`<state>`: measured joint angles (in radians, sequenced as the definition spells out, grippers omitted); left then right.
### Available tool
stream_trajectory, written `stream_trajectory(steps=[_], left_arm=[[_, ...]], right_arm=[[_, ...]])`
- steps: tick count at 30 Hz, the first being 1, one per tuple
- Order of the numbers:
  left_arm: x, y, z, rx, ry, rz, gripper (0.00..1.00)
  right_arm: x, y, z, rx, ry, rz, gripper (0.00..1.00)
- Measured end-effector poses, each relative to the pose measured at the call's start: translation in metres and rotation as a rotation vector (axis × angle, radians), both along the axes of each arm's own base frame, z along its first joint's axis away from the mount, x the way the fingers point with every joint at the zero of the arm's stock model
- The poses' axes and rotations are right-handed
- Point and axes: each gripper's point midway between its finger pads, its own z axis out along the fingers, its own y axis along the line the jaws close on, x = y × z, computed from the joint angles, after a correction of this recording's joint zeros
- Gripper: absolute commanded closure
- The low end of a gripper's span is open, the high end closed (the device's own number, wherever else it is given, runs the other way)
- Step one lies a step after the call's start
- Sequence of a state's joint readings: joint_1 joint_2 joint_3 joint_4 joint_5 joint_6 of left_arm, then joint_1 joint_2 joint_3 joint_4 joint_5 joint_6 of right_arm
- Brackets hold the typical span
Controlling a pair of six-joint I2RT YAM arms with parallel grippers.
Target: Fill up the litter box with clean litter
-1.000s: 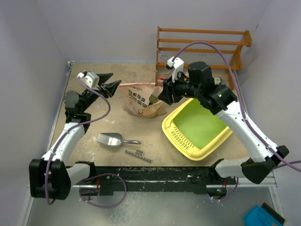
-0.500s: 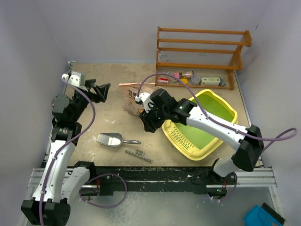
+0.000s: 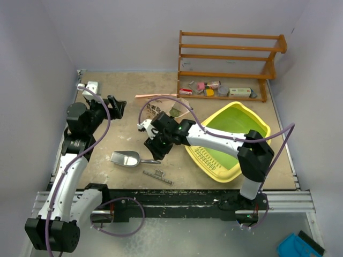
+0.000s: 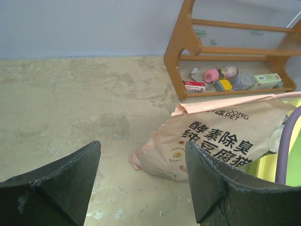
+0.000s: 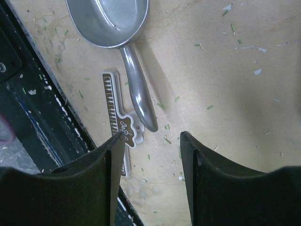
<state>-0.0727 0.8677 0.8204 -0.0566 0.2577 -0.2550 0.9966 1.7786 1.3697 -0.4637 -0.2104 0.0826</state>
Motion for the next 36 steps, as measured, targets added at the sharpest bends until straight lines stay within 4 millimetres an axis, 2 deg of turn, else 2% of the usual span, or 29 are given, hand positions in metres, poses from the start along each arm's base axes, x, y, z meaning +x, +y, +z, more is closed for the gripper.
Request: stream_trajectory(steps=[10, 22, 24, 25, 29, 33, 36], left_arm=[[-0.001, 0.0, 0.003, -0.015, -0.003, 0.003, 0.24], [-0.002, 0.0, 0.004, -0.016, -0.006, 0.005, 0.24], [-0.002, 0.001, 0.004, -0.016, -0.006, 0.007, 0.25], [-0.002, 0.001, 0.004, -0.016, -0.006, 0.007, 0.24], [-0.002, 0.002, 0.004, -0.019, -0.005, 0.01, 0.24], [-0.002, 0.0, 0.004, -0.021, -0.006, 0.002, 0.23], [-0.003, -0.003, 0.005, -0.024, -0.011, -0.02, 0.22]], right_arm=[[-0.005, 0.012, -0.01, 0.034, 0.004, 0.02, 0.48], [-0.017, 0.025, -0.052, -0.008, 0.067, 0.048, 0.53], [-0.017, 0.025, -0.056, -0.012, 0.074, 0.049, 0.6], [-0.018, 0.025, -0.058, -0.014, 0.076, 0.049, 0.67], [-0.02, 0.027, -0.059, -0.01, 0.089, 0.053, 1.0], [-0.016, 0.026, -0.058, -0.015, 0.07, 0.034, 1.0], [-0.013, 0.02, -0.047, -0.014, 0.035, 0.016, 1.0]])
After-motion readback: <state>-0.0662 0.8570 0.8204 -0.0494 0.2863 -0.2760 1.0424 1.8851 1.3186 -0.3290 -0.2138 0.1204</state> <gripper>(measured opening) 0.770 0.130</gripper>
